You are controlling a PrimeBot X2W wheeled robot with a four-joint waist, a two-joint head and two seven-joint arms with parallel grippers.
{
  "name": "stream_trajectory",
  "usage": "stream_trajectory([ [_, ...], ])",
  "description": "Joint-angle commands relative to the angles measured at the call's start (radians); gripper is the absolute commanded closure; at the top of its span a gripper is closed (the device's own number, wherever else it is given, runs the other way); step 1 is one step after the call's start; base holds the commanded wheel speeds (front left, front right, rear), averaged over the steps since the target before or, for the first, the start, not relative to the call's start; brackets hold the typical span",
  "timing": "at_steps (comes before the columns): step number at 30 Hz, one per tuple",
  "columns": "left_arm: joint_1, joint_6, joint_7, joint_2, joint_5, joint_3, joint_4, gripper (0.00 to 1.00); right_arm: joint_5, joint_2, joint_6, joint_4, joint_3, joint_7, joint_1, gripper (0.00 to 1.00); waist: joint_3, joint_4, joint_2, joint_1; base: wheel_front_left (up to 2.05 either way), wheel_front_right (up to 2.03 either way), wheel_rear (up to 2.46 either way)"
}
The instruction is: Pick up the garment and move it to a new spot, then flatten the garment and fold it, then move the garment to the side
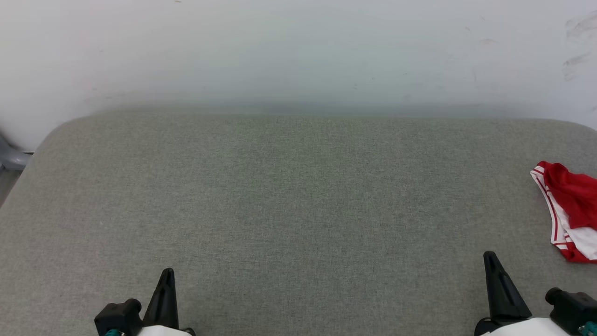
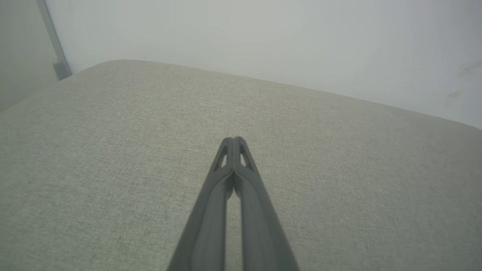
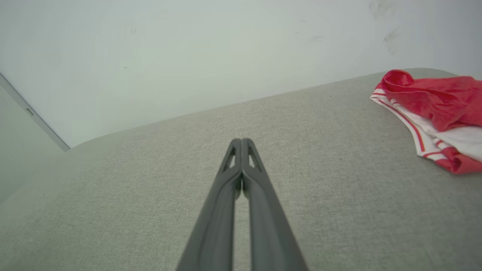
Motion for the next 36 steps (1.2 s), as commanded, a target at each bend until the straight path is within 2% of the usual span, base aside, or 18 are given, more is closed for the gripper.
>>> stream_trajectory([
  [1, -0.028, -0.007, 0.007, -0.002, -0.037, 0.007, -0.01, 1.0, 0.037, -0.008, 0.0, -0.011, 0.0, 0.005, -0.031, 1.0, 0.0, 0.0, -0.0001, -0.0001, 0.0, 0.0, 0.0],
  [17, -0.073, -0.047, 0.07, -0.009, -0.323, 0.038, 0.018, 1.0, 0.32, -0.016, 0.0, 0.017, -0.002, 0.063, -0.072, 1.0, 0.0, -0.003, -0.0001, -0.0001, 0.0, 0.0, 0.0],
  [36, -0.115, -0.086, 0.135, -0.019, -0.601, 0.071, 0.046, 1.0, 0.594, -0.02, 0.0, 0.045, -0.01, 0.125, -0.113, 1.0, 0.0, -0.006, -0.0001, -0.0001, 0.0, 0.0, 0.0],
])
